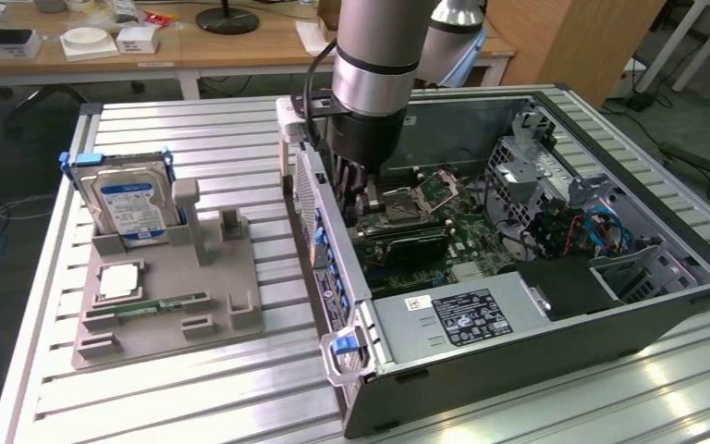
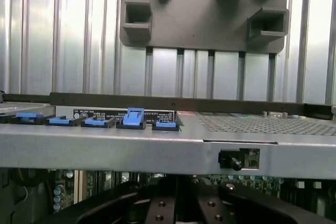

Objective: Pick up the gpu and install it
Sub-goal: 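Press down on the gpu until it lock into place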

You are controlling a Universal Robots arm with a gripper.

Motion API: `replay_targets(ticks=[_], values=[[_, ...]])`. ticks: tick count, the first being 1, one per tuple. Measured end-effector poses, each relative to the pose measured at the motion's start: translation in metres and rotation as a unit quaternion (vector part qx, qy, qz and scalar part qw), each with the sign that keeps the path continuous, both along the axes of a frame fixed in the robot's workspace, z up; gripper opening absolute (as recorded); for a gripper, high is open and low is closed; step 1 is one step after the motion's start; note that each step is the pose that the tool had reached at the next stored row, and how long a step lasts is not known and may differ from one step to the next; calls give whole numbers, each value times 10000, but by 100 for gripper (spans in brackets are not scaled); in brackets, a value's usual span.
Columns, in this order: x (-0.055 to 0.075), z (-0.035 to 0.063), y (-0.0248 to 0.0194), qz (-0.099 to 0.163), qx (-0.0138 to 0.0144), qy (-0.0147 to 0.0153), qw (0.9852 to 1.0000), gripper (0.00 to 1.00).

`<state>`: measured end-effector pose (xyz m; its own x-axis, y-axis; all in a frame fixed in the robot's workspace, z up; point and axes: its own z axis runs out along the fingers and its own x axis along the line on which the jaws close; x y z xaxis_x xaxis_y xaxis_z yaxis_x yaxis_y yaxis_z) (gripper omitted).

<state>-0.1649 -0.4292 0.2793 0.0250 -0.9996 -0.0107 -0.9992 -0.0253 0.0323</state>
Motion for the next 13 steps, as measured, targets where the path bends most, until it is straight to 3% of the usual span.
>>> replay_targets(ticks=[6, 13], values=[[-60, -3, -2, 1, 0, 0, 10000, 10], [-61, -3, -78, 0, 0, 0, 10000, 10]])
